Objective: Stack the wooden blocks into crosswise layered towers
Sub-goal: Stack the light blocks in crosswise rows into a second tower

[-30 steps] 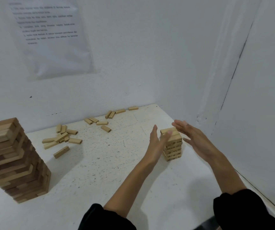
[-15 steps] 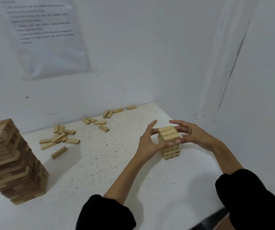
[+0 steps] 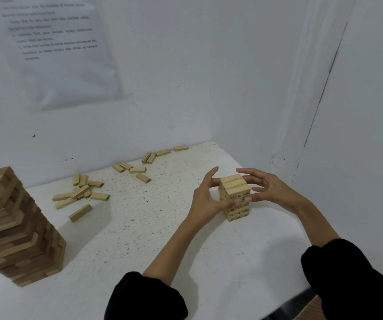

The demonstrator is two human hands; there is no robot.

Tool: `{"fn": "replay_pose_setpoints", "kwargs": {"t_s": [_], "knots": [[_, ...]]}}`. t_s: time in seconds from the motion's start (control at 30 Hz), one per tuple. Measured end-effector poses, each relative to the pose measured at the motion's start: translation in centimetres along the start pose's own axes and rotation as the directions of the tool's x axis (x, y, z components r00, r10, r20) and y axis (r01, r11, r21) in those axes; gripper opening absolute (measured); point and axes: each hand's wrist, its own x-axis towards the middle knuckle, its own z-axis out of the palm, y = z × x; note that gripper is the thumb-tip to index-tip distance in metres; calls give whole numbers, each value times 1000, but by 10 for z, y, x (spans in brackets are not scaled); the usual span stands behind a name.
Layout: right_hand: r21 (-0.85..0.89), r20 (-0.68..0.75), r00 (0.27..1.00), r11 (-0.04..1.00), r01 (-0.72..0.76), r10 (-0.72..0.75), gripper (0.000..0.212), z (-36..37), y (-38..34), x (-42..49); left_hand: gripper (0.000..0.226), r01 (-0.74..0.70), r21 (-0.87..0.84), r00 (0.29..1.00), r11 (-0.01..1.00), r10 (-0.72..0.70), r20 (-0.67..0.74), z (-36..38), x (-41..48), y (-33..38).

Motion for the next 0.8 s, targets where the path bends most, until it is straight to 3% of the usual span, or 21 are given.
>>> {"fn": "replay_pose_setpoints", "kwargs": {"t_s": [0.13, 0.2, 0.3, 0.37, 0.5, 0.8], "knots": [[62, -4, 1000, 998, -1, 1, 89, 3, 2, -6, 100, 27, -52, 999, 998, -26, 18, 2, -5, 2], [131, -77, 997, 991, 12, -2, 93, 11, 4, -10, 94, 112, -199, 994, 974, -110, 19, 6, -12, 7], [313, -177, 982, 950, -3, 61, 98, 28, 8, -14, 73, 231, -516, 969, 825, -243, 45, 15, -22, 10], [391, -198, 974, 920, -23, 108, 89, 40, 8, -16, 66, 283, -575, 954, 768, -285, 90, 21, -24, 12], [445, -220, 966, 895, -21, 132, 81, 54, 3, -17, 65, 303, -584, 952, 754, -215, 216, 27, -27, 20], [497, -163, 979, 868, -25, 121, 81, 63, 4, -13, 49, 230, -541, 969, 809, -139, 204, 33, -31, 36]]}}
